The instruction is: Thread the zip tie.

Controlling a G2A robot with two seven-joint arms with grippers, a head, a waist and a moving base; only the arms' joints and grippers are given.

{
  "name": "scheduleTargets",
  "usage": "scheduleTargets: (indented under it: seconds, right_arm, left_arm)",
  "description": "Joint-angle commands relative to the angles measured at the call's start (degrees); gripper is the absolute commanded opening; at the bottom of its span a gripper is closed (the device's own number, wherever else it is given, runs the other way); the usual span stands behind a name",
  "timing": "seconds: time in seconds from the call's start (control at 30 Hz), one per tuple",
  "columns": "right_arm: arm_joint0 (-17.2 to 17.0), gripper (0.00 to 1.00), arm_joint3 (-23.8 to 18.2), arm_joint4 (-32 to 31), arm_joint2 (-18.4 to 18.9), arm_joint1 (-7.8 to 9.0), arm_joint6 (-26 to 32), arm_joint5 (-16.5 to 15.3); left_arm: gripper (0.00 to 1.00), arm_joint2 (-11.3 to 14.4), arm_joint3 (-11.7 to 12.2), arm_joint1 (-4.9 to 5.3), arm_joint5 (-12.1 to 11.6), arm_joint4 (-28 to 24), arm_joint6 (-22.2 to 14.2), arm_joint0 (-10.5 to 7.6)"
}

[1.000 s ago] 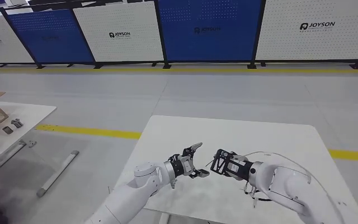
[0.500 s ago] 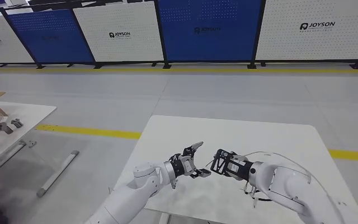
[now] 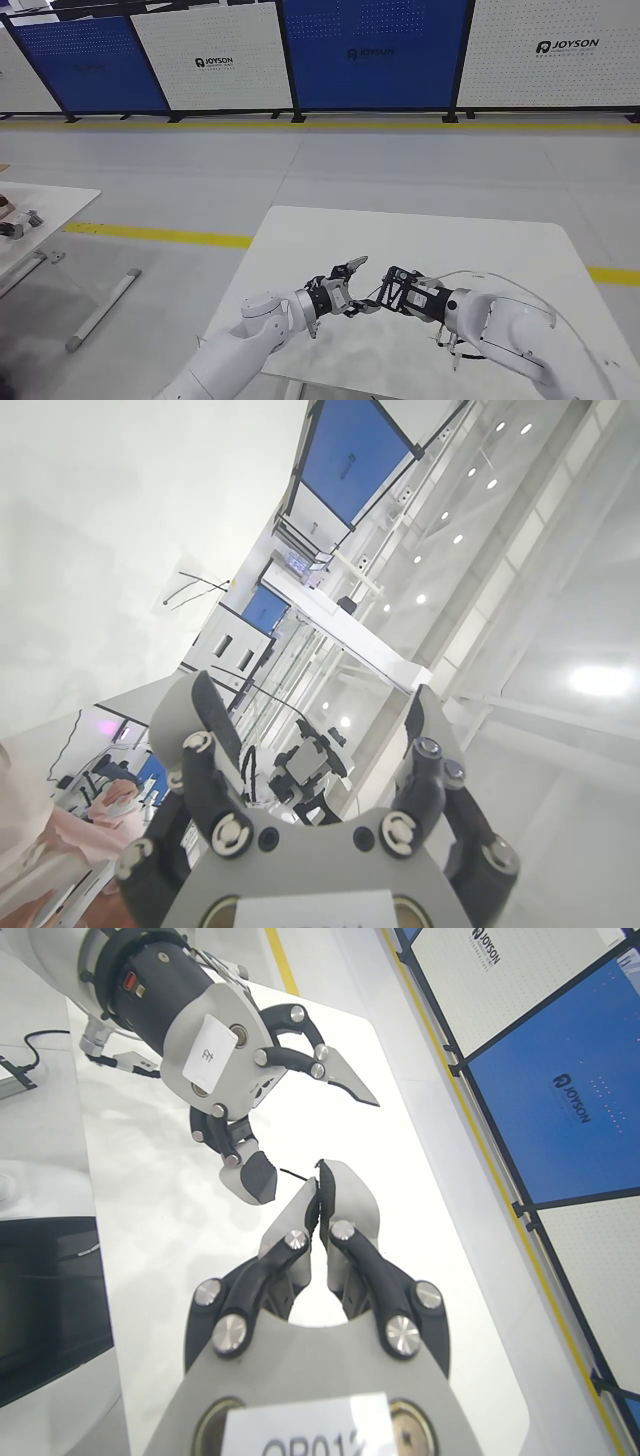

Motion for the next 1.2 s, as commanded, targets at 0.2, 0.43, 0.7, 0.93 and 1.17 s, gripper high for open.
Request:
scheduleTargets:
  seconds: [0.2,0.43,0.7,0.93,1.17]
  right_arm:
    - [0.0,0.0,0.0,0.0,0.0,0.0,0.0,0.0]
    - [0.0,0.0,0.0,0.0,0.0,0.0,0.0,0.0]
    - [0.0,0.0,0.0,0.0,0.0,0.0,0.0,0.0]
    - [0.0,0.0,0.0,0.0,0.0,0.0,0.0,0.0]
    - [0.0,0.0,0.0,0.0,0.0,0.0,0.0,0.0]
  left_arm:
    - [0.0,0.8,0.4,-0.09,0.1,0.7,0.7,-0.4]
    - [0.0,1.5,0.9,-0.17,0.1,-0.2,0.8,-1.0]
    - [0.56,1.6,1.6,0.16,0.1,-1.5,0.8,-1.5]
    - [0.67,1.4,1.7,1.31,0.1,-3.9,-2.3,-0.75]
    - [0.55,4.0,0.8,3.47,0.1,-6.0,-3.6,-1.25]
